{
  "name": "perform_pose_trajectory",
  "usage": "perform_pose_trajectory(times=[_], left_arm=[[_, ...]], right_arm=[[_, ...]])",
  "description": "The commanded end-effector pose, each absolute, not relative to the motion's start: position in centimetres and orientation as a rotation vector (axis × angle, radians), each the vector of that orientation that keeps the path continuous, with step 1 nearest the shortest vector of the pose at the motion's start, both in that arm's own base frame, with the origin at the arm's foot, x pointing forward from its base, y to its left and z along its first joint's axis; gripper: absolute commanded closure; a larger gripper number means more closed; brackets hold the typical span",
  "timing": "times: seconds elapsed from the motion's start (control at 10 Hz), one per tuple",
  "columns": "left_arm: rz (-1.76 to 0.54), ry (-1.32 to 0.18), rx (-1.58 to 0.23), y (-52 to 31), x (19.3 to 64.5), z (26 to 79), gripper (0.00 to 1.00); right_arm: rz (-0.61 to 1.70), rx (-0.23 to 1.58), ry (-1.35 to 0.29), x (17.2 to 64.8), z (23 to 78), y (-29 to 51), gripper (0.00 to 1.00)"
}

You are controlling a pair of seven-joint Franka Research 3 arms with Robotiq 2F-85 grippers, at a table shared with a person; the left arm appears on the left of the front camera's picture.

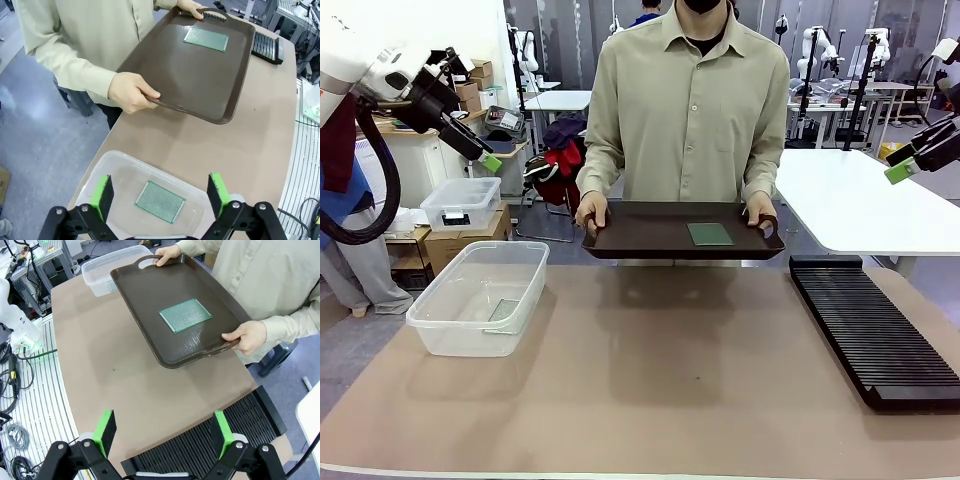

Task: Sort PCBs into racks and boxes based on the side picked up.
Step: Pick up the Blank PCB handed by the Human.

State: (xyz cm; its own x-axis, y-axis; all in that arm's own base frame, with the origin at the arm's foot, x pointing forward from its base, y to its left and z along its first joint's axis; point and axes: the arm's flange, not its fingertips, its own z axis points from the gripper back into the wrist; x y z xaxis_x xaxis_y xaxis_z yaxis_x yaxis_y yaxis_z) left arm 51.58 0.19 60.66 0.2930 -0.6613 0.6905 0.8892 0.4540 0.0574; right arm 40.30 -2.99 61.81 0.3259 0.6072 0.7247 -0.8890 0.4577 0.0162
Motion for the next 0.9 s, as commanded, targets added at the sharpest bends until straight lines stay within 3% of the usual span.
perform_pose_trajectory(times=[0.0, 0.8], left_arm=[[-1.058, -0.701, -0.360, 0.05, 51.76, 60.79, 0.00], [-1.058, -0.701, -0.360, 0.05, 51.76, 60.79, 0.00]], right_arm=[[1.040, 0.478, -0.726, 40.36, 61.76, -2.95, 0.00], [1.040, 0.478, -0.726, 40.36, 61.76, -2.95, 0.00]])
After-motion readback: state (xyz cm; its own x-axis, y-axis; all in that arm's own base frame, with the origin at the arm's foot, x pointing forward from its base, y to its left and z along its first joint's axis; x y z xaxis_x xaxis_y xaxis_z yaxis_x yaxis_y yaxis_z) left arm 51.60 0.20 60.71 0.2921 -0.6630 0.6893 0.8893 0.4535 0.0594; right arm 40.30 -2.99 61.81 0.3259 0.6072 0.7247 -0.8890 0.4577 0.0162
